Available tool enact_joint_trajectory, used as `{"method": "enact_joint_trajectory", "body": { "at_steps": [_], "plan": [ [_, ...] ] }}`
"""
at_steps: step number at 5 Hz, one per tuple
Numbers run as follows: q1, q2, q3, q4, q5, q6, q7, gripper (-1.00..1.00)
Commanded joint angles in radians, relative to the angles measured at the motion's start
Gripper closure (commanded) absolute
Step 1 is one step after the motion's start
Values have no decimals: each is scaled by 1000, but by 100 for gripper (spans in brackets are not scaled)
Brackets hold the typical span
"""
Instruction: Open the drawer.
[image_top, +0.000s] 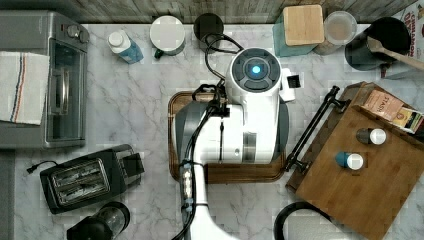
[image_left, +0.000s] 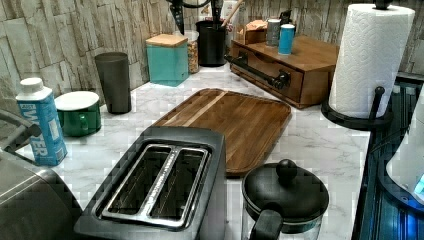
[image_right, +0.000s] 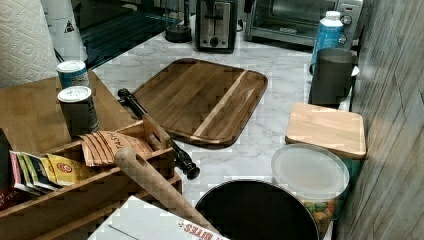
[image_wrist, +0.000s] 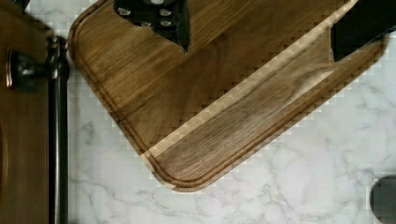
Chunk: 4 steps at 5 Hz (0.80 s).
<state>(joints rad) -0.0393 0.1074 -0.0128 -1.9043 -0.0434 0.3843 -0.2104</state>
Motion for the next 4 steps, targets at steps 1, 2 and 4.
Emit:
{"method": "enact_joint_trajectory", "body": {
  "at_steps": [1, 2, 4],
  "plan": [
    [-107, 73, -130, 31, -88, 114, -142, -100],
    [-114, 79, -152, 23, -92, 156, -178, -100],
    [-159, 121, -132, 11, -101, 201, -196, -100]
  ]
}}
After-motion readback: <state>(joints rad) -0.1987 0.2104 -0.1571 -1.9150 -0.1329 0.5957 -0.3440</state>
